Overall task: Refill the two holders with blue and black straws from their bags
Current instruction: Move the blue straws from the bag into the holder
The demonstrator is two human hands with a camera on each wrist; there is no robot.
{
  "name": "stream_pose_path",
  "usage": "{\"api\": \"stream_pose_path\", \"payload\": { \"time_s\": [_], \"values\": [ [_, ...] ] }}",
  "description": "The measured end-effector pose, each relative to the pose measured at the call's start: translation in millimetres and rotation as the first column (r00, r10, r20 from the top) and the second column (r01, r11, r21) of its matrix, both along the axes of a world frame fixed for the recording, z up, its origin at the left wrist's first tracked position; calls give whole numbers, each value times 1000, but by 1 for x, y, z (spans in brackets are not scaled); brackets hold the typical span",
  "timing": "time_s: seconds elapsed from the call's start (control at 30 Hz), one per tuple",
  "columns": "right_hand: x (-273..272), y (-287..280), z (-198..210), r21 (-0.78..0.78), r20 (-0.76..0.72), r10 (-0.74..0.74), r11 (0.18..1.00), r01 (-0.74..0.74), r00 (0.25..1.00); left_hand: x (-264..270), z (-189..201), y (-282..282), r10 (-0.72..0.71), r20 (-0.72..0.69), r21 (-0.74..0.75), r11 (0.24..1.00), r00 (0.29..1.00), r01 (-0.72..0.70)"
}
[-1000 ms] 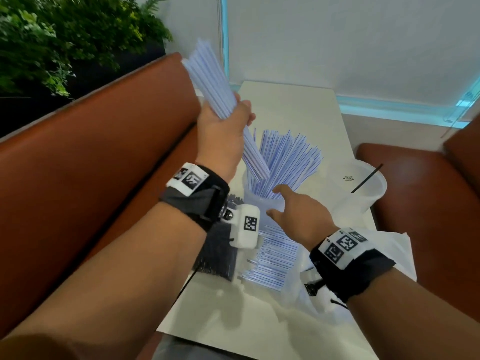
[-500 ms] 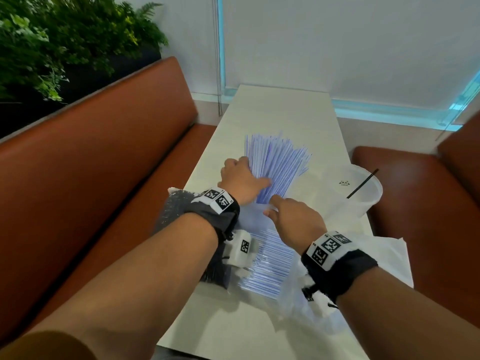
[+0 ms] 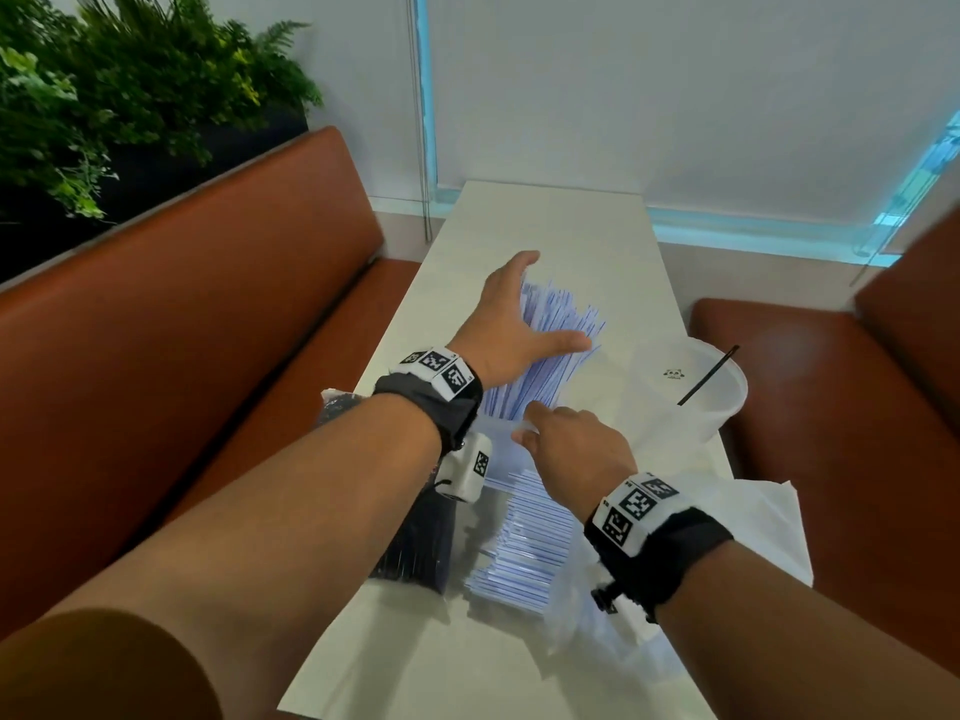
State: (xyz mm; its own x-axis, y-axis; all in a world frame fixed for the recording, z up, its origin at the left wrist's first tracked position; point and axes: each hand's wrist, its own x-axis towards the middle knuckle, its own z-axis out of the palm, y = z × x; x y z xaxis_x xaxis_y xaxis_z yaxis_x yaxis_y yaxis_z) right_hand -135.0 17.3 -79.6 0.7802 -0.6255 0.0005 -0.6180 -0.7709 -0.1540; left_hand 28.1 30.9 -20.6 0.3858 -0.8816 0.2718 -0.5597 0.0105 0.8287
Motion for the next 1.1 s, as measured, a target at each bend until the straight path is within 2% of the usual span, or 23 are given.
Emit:
{"api": "stream_pose_path", "payload": {
  "time_s": [0.07,0.17,0.23,0.43,0.53,0.6,0.63,0.73,0.87,0.9,0.97,1.0,1.03,1.1],
  "values": [
    [2,1,1,-4,-34,-8,1000,8,999,-9,2,-3,-31,149,35,999,988,26],
    [4,3,4,-1,-56,-21,1000,21,998,-21,0,-12,5,326,158,986,945,-60],
    [3,4,5,-7,-73,-5,1000,4,997,-22,-1,-20,66,317,163,979,946,-122],
    [0,3,4,-37,-83,-15,999,12,996,-11,5,-30,231,182,-7,972,956,-233],
    [-3,-5,4,-28,-67,-38,999,37,997,0,6,-27,276,61,-172,949,959,-262],
    [-7,-12,3,-26,-43,-49,999,48,998,3,2,-24,272,50,-282,927,961,-248],
    [-8,-14,2,-22,-28,-49,999,49,998,3,-1,-24,242,88,-272,939,966,-210],
    [-9,-16,1,-15,-12,-35,999,34,999,8,-10,-20,86,242,-62,995,966,-73],
    [-8,-20,-1,-12,-17,-37,999,37,999,12,3,-22,136,264,-81,990,955,-119],
    [-8,-21,-2,-15,-23,-36,999,35,999,11,6,-22,127,305,-53,992,944,-116],
    [-8,-22,-1,-8,-26,-35,999,35,999,8,12,-23,21,443,83,994,896,-64],
    [-7,-22,0,-1,-25,-36,999,36,999,8,15,-21,-35,460,118,993,887,-23],
    [-8,-22,0,4,-25,-38,999,38,999,8,18,-18,-52,432,89,996,901,15],
    [-9,-22,1,7,-33,-36,999,37,999,13,25,-11,17,293,-101,995,956,14]
  ]
}}
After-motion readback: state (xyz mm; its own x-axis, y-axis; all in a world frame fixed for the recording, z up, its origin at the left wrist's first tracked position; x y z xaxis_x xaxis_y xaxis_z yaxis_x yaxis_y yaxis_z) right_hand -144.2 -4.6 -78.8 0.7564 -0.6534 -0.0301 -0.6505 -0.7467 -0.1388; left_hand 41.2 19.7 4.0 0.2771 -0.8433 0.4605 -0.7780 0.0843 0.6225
